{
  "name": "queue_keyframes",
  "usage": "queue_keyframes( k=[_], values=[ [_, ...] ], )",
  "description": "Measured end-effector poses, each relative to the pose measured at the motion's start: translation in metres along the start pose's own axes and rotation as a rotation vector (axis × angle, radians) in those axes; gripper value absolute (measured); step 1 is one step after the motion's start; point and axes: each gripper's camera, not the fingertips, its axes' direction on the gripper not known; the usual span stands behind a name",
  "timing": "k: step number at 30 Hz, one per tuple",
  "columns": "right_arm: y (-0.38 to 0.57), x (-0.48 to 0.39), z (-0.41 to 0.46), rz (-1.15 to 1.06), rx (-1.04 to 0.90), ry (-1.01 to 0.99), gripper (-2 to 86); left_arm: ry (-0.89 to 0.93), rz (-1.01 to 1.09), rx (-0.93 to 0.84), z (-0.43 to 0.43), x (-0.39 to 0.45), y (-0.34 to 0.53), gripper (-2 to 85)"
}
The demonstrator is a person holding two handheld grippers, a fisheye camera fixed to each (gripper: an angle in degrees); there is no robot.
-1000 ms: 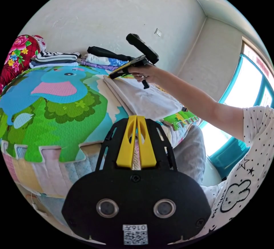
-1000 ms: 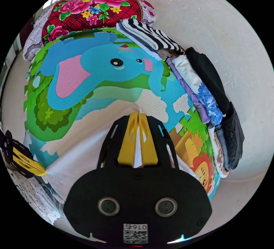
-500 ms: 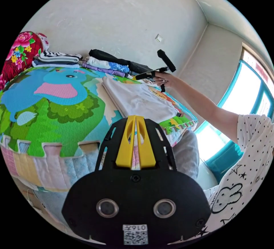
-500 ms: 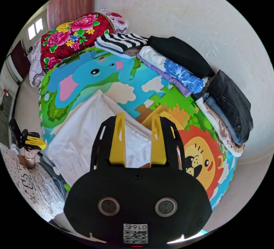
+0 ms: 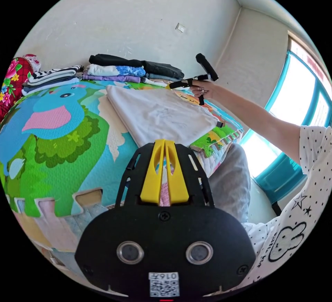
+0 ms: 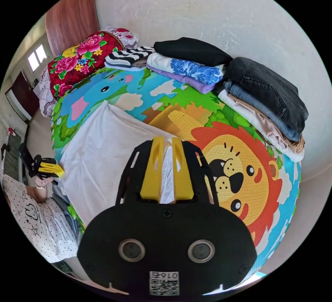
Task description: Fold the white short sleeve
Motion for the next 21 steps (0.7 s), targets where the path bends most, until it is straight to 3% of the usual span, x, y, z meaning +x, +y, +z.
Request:
queue_keyframes(
  k=[7,11,15,18,21],
  values=[
    [0.006,0.005,-0.003,0.051,0.036,0.031,0.0,-0.019,0.008,0.01,0.003,0.005,0.0,-1.0],
    [0.012,-0.001,0.021,0.058,-0.065,0.091,0.8,-0.012,0.005,0.019,0.003,0.005,0.001,-1.0],
    [0.014,-0.01,-0.003,0.141,0.056,0.221,3.9,-0.016,0.004,0.026,0.004,0.005,0.0,-1.0],
    [0.006,-0.068,-0.028,-0.102,0.177,0.141,3.8,-0.021,-0.004,0.035,0.004,0.005,0.0,-1.0],
    [-0.009,-0.134,-0.031,-0.339,0.147,0.028,5.9,-0.028,-0.001,0.036,0.004,0.007,-0.001,-1.0]
  ],
)
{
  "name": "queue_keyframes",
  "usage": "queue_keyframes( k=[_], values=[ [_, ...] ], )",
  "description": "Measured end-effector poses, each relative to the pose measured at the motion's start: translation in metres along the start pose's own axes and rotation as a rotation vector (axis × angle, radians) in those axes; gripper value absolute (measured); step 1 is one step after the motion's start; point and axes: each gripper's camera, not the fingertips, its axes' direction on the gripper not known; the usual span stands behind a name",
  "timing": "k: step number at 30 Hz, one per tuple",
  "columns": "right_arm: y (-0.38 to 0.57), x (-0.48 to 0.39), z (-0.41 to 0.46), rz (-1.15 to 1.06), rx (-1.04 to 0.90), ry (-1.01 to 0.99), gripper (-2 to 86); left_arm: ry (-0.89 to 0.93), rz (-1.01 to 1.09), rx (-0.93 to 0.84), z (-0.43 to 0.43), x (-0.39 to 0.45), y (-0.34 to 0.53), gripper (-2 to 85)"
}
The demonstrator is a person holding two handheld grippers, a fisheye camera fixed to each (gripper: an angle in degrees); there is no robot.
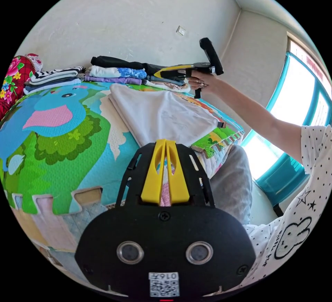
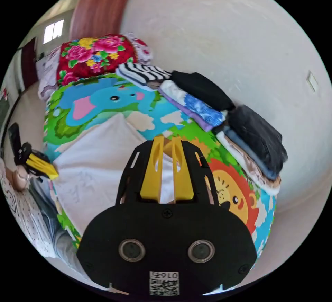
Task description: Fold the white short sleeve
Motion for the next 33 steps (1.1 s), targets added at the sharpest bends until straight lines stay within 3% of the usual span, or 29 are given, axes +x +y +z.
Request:
queue_keyframes(
  k=[6,10,14,20,23,26,28,33],
  values=[
    [-0.05,-0.07,0.049,-0.168,-0.078,-0.065,6.8,-0.029,0.014,-0.003,0.0,0.006,-0.003,-1.0],
    [-0.066,-0.073,0.098,-0.074,-0.229,-0.091,8.0,-0.039,0.023,-0.011,0.001,0.007,-0.007,-1.0],
    [-0.066,-0.061,0.106,0.034,-0.225,-0.145,6.6,-0.046,0.028,-0.003,0.0,0.009,-0.009,-1.0],
    [-0.029,-0.04,0.03,0.139,-0.109,-0.181,4.0,-0.006,0.014,0.032,-0.016,0.009,-0.019,-1.0],
    [0.011,-0.055,-0.002,0.066,-0.208,-0.168,1.6,-0.004,0.009,0.081,-0.022,0.008,-0.025,-1.0],
    [0.057,-0.087,-0.02,-0.024,-0.305,-0.155,3.1,-0.025,0.02,-0.005,-0.008,0.008,-0.033,-1.0],
    [0.088,-0.1,-0.03,-0.027,-0.33,-0.133,3.8,-0.063,0.041,-0.079,0.002,0.01,-0.034,-1.0],
    [0.182,-0.109,-0.08,0.046,-0.314,-0.066,5.0,-0.092,0.087,-0.049,0.001,0.013,-0.033,-1.0]
  ],
)
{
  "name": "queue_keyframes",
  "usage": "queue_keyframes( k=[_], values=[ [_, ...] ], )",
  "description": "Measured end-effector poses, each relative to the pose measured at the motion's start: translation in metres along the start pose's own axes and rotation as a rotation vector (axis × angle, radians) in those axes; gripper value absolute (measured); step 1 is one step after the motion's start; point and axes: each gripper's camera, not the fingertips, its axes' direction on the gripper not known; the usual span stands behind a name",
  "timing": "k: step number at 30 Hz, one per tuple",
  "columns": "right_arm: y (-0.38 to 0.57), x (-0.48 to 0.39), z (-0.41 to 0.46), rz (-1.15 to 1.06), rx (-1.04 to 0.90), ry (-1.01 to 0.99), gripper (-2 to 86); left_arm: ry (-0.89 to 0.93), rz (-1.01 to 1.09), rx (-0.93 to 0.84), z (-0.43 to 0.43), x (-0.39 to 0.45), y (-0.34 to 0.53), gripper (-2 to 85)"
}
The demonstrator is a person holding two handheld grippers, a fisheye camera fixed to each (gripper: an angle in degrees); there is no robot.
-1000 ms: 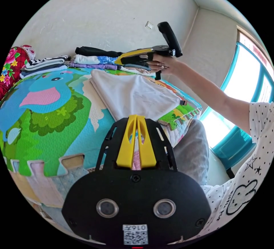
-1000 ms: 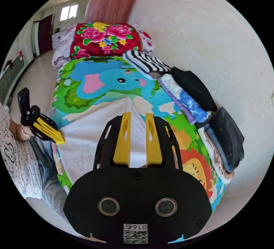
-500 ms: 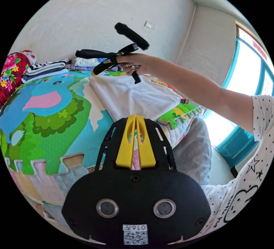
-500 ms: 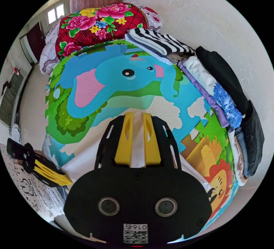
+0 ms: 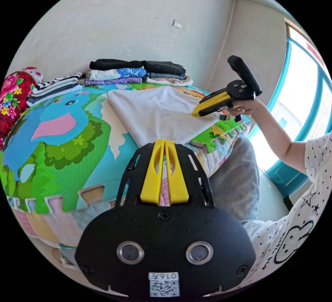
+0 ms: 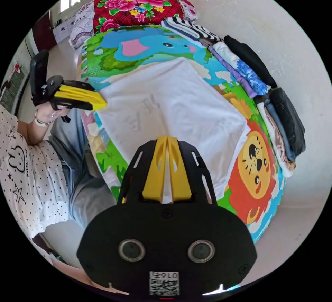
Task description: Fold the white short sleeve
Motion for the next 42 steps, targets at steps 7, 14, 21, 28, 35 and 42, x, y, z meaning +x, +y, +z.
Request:
queue_keyframes(
  k=[7,14,21,28,35,42],
  values=[
    [0.099,0.01,-0.029,0.13,0.081,-0.084,5.1,0.024,-0.002,-0.028,-0.003,-0.006,-0.013,-1.0],
    [0.16,-0.023,-0.065,0.275,0.314,0.148,3.3,-0.043,0.007,0.048,-0.016,-0.006,-0.027,-1.0],
    [0.203,-0.033,-0.044,0.351,0.263,0.226,0.0,0.02,0.047,-0.076,0.002,-0.016,-0.035,-1.0],
    [0.227,-0.012,-0.063,0.271,0.276,0.129,0.4,-0.019,0.125,-0.077,-0.016,-0.029,-0.089,-1.0],
    [0.181,0.077,-0.081,0.345,0.38,0.164,9.6,-0.142,0.018,-0.204,0.04,-0.1,-0.197,-1.0],
    [0.118,0.16,-0.01,0.396,0.121,-0.033,8.2,-0.081,-0.099,-0.314,0.105,-0.142,-0.241,-1.0]
  ],
)
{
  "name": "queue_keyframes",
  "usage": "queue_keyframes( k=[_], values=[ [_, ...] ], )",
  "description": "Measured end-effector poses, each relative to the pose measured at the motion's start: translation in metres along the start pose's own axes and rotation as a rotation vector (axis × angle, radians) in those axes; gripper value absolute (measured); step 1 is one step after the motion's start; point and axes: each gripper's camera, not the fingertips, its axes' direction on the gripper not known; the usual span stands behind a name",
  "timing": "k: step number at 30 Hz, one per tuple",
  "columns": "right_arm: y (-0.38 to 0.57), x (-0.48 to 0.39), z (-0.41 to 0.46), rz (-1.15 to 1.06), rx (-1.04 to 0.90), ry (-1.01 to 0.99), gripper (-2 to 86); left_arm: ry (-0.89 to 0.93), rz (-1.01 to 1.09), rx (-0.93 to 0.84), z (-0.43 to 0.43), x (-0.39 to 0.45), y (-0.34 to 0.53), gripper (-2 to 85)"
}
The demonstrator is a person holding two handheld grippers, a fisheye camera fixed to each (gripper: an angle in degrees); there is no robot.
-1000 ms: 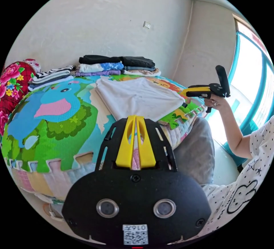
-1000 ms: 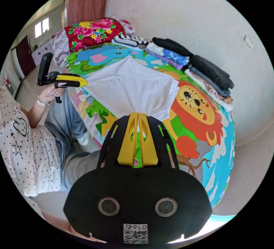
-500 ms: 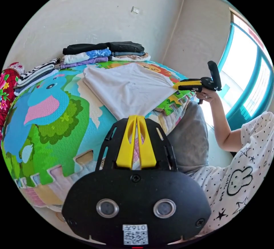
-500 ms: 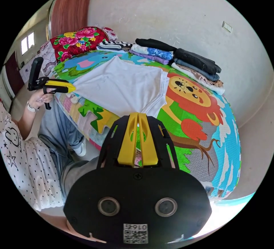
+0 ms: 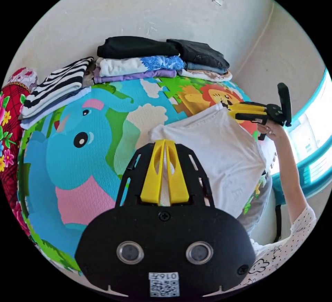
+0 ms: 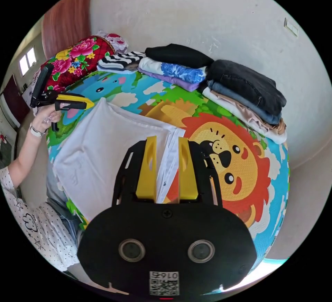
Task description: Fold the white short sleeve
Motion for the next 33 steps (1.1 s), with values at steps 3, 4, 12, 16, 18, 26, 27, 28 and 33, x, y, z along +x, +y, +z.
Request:
queue_keyframes(
  k=[3,4,12,16,18,26,27,28,33],
  values=[
    [-0.006,0.004,0.007,0.018,-0.017,-0.01,3.7,-0.101,0.041,-0.06,0.018,0.002,-0.004,-1.0],
    [-0.006,0.004,0.006,0.014,-0.007,-0.003,2.5,-0.1,0.062,-0.044,0.019,0.002,-0.002,-1.0],
    [-0.011,-0.01,0.009,-0.068,-0.016,0.108,2.2,-0.098,0.008,-0.01,0.013,-0.006,0.001,-1.0],
    [-0.001,-0.022,-0.017,-0.033,0.075,0.196,5.7,-0.32,0.059,0.071,-0.031,0.026,0.025,-1.0],
    [0.018,-0.036,-0.053,-0.015,0.147,0.216,6.0,-0.197,0.148,0.094,-0.05,0.044,0.046,-1.0],
    [0.116,-0.136,-0.106,-0.284,0.03,0.082,4.4,0.01,0.277,0.02,-0.04,0.105,0.132,-1.0],
    [0.124,-0.144,-0.107,-0.252,0.014,0.139,3.3,-0.084,0.234,0.008,-0.034,0.106,0.137,-1.0],
    [0.128,-0.146,-0.107,-0.234,0.009,0.165,2.7,-0.117,0.239,0.025,-0.03,0.108,0.144,-1.0],
    [0.141,-0.15,-0.124,-0.119,0.082,0.075,0.4,-0.145,0.211,0.046,-0.033,0.121,0.155,-1.0]
  ],
)
